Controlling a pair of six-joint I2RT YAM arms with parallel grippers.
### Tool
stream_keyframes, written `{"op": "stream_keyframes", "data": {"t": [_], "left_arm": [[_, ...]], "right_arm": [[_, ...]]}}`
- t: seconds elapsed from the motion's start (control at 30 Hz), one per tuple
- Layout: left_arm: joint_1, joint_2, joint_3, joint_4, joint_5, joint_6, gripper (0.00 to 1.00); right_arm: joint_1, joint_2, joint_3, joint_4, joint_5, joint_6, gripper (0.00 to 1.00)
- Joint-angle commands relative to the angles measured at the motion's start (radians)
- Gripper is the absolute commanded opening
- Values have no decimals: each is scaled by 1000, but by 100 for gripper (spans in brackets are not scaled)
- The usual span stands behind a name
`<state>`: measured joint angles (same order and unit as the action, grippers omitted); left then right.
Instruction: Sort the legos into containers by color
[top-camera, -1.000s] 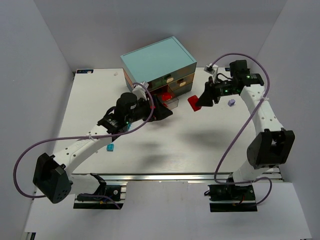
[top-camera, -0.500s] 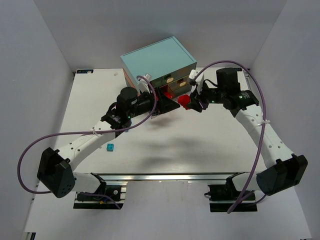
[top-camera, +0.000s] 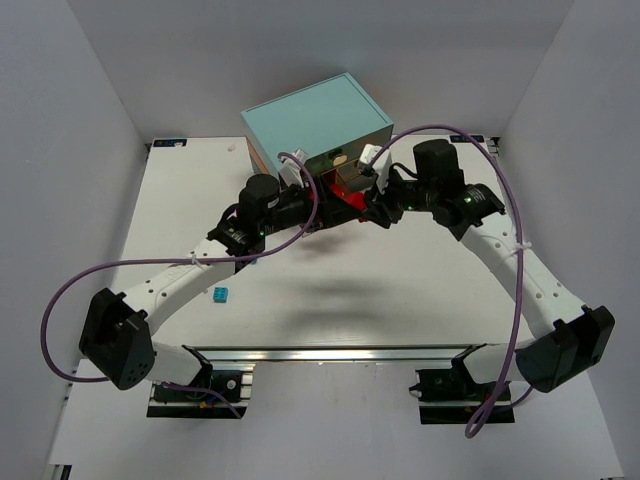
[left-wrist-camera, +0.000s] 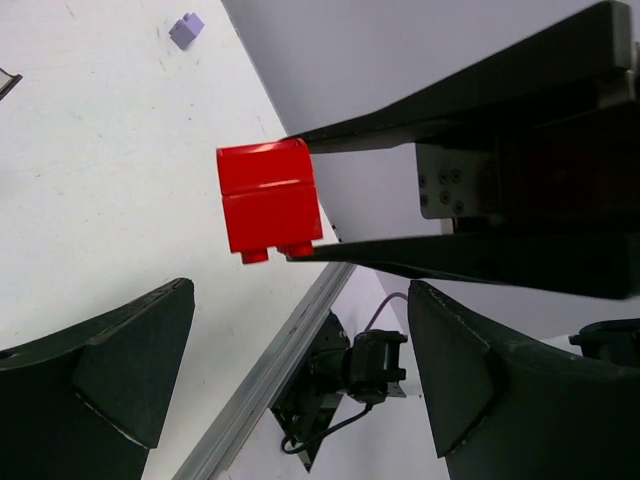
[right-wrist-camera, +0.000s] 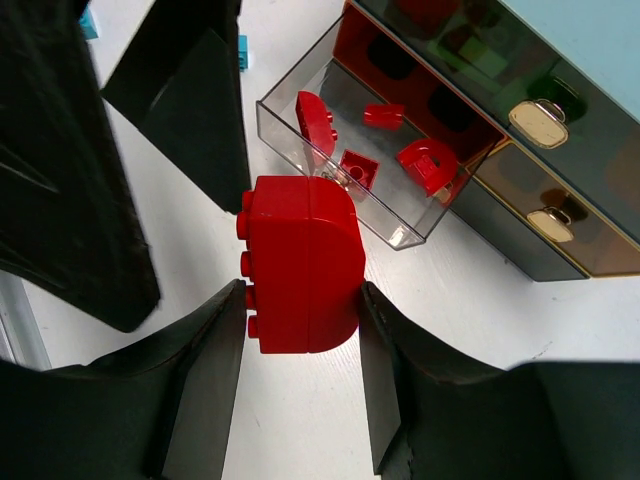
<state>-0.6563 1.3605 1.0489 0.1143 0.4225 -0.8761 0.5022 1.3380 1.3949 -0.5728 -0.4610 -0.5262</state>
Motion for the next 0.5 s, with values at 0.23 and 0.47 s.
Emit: {"op": "stream_keyframes", "data": {"t": [0.23,0.47], "left_arm": [[4,-12,22,-10,-36,38,88],[4,-15,17,-13,-56,38,77]], "right_arm": [[42,-33,1,25,12,17,0],[50,-45,-13,16,2,6,0]]}}
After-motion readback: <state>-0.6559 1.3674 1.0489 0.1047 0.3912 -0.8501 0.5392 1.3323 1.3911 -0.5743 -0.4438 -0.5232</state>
